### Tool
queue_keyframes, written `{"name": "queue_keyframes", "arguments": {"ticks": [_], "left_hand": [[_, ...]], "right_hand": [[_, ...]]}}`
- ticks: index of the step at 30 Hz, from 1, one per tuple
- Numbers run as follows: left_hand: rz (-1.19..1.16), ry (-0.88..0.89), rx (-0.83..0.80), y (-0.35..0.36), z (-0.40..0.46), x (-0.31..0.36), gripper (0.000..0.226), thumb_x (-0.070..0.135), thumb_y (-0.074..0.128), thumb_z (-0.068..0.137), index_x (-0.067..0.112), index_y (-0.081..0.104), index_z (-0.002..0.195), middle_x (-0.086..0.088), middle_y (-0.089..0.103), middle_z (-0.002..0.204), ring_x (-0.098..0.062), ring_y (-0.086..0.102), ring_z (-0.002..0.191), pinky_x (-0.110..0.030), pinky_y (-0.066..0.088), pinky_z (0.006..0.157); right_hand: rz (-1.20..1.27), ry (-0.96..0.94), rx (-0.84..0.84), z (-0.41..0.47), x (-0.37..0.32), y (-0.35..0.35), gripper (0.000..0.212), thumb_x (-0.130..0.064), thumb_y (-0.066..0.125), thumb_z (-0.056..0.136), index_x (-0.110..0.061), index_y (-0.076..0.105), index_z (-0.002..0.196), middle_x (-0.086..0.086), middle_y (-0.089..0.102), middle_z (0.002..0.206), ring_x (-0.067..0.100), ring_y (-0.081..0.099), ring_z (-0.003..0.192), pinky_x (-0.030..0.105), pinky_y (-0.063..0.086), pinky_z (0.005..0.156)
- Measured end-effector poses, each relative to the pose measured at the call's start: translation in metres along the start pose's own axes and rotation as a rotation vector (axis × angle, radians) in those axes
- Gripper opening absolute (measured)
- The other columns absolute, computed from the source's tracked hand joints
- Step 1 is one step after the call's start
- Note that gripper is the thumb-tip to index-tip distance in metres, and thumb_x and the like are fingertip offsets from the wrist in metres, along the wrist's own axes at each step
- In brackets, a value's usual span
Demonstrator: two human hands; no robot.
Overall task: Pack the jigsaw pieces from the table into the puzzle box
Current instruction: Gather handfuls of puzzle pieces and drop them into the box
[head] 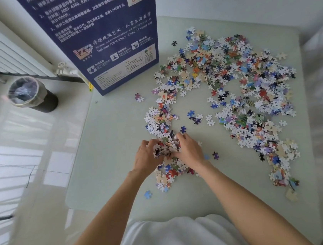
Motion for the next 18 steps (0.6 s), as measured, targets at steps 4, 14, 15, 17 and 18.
{"name": "queue_keyframes", "arguments": {"ticks": [4, 14, 15, 17, 18], "left_hand": [[0.012, 0.006, 0.035, -0.001, -0.007, -0.006, 0.045, 0.029, 0.061, 0.088, 0.021, 0.048, 0.131, -0.008, 0.051, 0.125, -0.023, 0.055, 0.106, -0.034, 0.046, 0.095], [0.066, 0.074, 0.039, 0.005, 0.005, -0.016, 0.059, 0.039, 0.069, 0.079, 0.023, 0.041, 0.129, -0.005, 0.058, 0.112, -0.02, 0.051, 0.104, -0.029, 0.043, 0.091], [0.052, 0.088, 0.026, 0.005, 0.007, -0.017, 0.058, 0.039, 0.071, 0.078, 0.022, 0.043, 0.126, -0.004, 0.06, 0.11, -0.019, 0.053, 0.101, -0.029, 0.045, 0.089], [0.025, 0.119, 0.008, 0.004, 0.007, -0.019, 0.053, 0.038, 0.073, 0.076, 0.021, 0.048, 0.12, -0.004, 0.062, 0.107, -0.019, 0.057, 0.098, -0.031, 0.049, 0.086], [0.029, 0.13, 0.005, 0.003, 0.006, -0.019, 0.05, 0.038, 0.073, 0.076, 0.021, 0.05, 0.118, -0.003, 0.063, 0.105, -0.019, 0.058, 0.097, -0.031, 0.05, 0.085]], "right_hand": [[0.084, -0.013, 0.037, -0.008, 0.006, 0.001, 0.035, -0.026, 0.067, 0.083, -0.009, 0.053, 0.11, 0.005, 0.059, 0.106, 0.016, 0.056, 0.09, 0.022, 0.043, 0.074], [0.167, 0.081, 0.084, -0.01, 0.001, 0.005, 0.042, -0.027, 0.067, 0.082, -0.009, 0.053, 0.118, 0.007, 0.055, 0.115, 0.018, 0.055, 0.101, 0.019, 0.04, 0.083], [0.175, 0.095, 0.076, -0.012, -0.001, 0.007, 0.043, -0.027, 0.068, 0.082, -0.009, 0.052, 0.118, 0.008, 0.056, 0.116, 0.019, 0.055, 0.102, 0.022, 0.041, 0.084], [0.187, 0.122, 0.043, -0.016, -0.008, 0.01, 0.049, -0.025, 0.069, 0.081, -0.009, 0.049, 0.123, 0.009, 0.054, 0.118, 0.021, 0.053, 0.106, 0.024, 0.041, 0.084], [0.182, 0.132, 0.022, -0.017, -0.01, 0.011, 0.052, -0.024, 0.07, 0.081, -0.009, 0.047, 0.125, 0.01, 0.051, 0.12, 0.022, 0.053, 0.106, 0.022, 0.039, 0.083]]}}
Point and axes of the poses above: each hand's wrist, its own z-axis towards the middle knuckle, its own y-axis out of the palm, x = y × z, the point moved 1 cm from there along z, towards the middle knuckle
